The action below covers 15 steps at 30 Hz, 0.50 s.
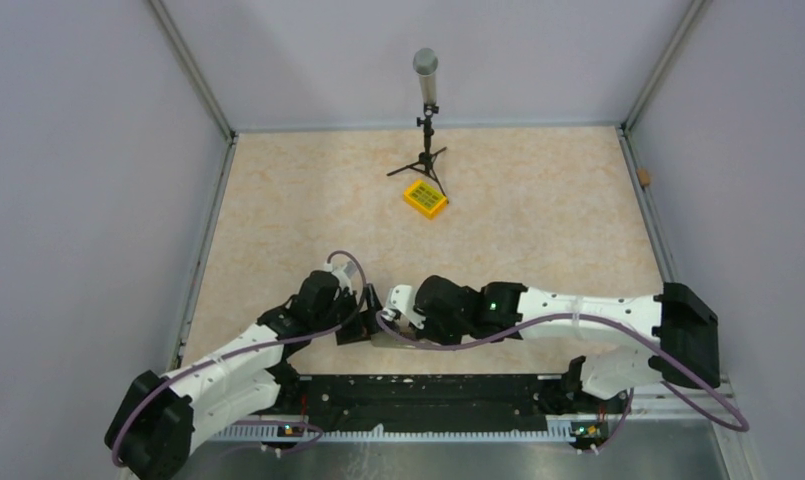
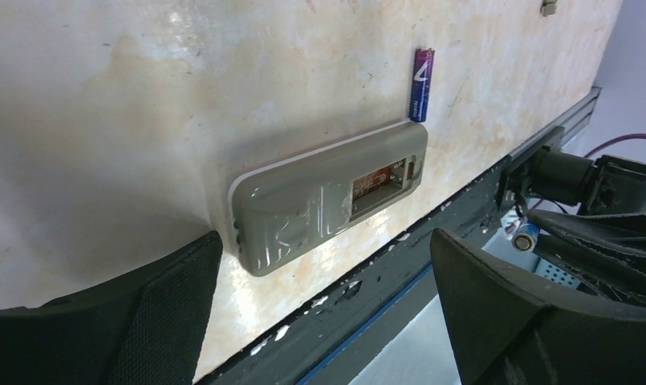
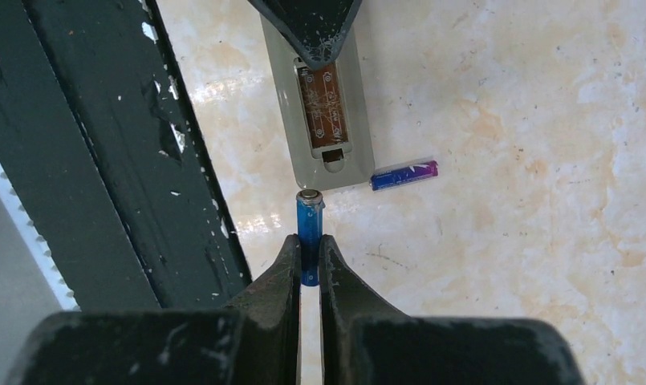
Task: Load the batteries into the remote control
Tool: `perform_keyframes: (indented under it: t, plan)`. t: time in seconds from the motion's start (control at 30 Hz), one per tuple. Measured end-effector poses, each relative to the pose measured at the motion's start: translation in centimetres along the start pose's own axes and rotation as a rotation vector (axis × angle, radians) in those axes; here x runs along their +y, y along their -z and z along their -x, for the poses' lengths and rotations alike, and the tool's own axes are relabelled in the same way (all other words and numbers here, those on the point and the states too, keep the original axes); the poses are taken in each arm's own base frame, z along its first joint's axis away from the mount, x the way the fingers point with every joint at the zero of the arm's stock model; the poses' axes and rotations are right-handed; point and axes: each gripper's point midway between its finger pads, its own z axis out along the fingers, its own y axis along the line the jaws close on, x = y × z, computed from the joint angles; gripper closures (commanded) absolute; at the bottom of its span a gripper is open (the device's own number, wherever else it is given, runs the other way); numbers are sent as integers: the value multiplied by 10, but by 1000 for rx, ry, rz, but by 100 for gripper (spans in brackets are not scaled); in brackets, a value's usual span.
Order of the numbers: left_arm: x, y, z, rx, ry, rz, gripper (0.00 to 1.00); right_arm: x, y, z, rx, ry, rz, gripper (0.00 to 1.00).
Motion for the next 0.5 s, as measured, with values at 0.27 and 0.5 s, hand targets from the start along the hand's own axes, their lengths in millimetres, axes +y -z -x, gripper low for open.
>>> perform_keyframes:
  t: [0.27,0.5]
  plan:
    - [7,21,16,-113,-36,92,1,2,-18,0,53,77,32,100]
    - [20,33,33,-222,-27,193,1,2,-32,10,68,100,74,100]
